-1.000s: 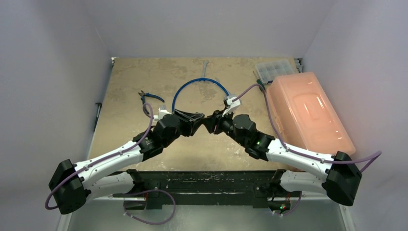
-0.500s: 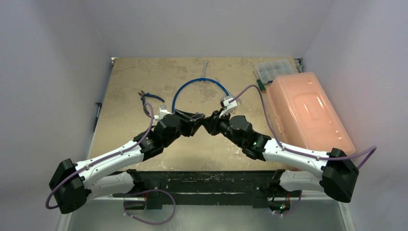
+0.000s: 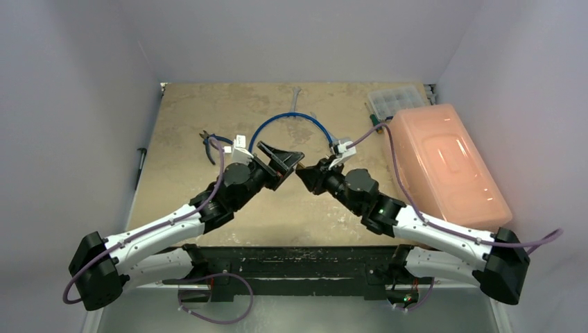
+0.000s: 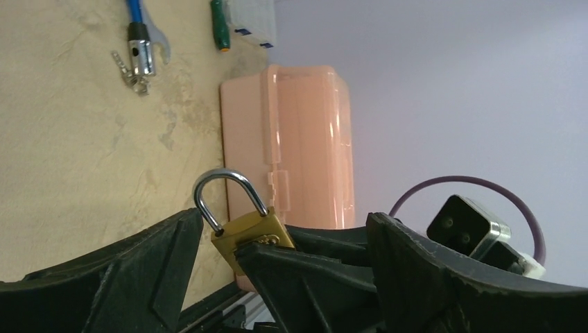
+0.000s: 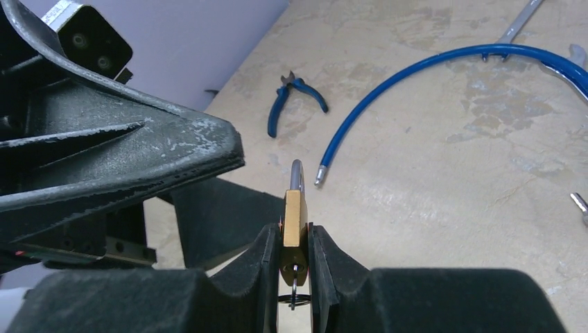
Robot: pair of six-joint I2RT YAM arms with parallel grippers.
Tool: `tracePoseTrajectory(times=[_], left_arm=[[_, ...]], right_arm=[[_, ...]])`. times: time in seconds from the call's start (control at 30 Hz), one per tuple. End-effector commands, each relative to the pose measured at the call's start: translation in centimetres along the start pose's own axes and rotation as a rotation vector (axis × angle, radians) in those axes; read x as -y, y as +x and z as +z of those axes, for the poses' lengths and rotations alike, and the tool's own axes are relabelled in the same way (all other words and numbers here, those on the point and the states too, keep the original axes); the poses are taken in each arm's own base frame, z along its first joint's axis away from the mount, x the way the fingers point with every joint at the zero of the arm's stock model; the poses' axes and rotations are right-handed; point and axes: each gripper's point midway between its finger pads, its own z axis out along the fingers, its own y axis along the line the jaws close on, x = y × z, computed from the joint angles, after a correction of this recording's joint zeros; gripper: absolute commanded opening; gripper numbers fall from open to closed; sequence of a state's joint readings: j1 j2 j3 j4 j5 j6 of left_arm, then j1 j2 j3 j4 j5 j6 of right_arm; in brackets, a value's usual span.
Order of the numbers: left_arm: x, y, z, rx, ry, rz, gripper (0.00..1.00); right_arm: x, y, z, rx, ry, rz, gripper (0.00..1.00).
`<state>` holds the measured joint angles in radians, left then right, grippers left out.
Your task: Unlock with the key
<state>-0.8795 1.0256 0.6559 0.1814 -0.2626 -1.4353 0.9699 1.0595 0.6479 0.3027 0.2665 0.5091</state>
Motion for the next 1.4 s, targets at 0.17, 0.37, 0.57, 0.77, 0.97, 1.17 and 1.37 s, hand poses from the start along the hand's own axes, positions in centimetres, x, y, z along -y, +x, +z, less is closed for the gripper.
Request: tracePoseTrajectory(times=[0.17, 0.37, 0.57, 0.77, 0.97, 1.17, 1.37], left_arm=[[5.5, 0.8, -2.5, -0.039, 0.341, 0.219, 0.86], [6.9, 2.5, -3.0, -0.109, 0.469, 0.222, 0.77], [8.0, 4.0, -3.5, -0.152, 0.546, 0.235, 0.63], [7.7, 4.9, -3.1, -0.155, 0.507, 0.247, 0.53], [7.4, 5.7, -2.4, -0.177, 0.471, 0.228, 0.32], [6.7, 5.9, -1.7, -0.188, 0.411, 0.191, 0.29], [6.1, 5.7, -1.3, -0.189, 0.330, 0.205, 0.37]], right_arm=[[-2.2, -4.0, -4.6, 0.102, -0.123, 0.127, 0.00], [-2.7, -4.5, -6.8, 0.125, -0.186, 0.184, 0.00], [-2.8, -4.4, -7.7, 0.125, -0.207, 0.196, 0.00], [-2.7, -4.9, -8.2, 0.146, -0.211, 0.186, 0.00], [-2.3, -4.3, -8.2, 0.138, -0.204, 0.146, 0.00], [-1.8, -4.0, -8.5, 0.136, -0.196, 0.086, 0.00], [-0.4, -3.9, -8.2, 0.124, -0.118, 0.029, 0.00]])
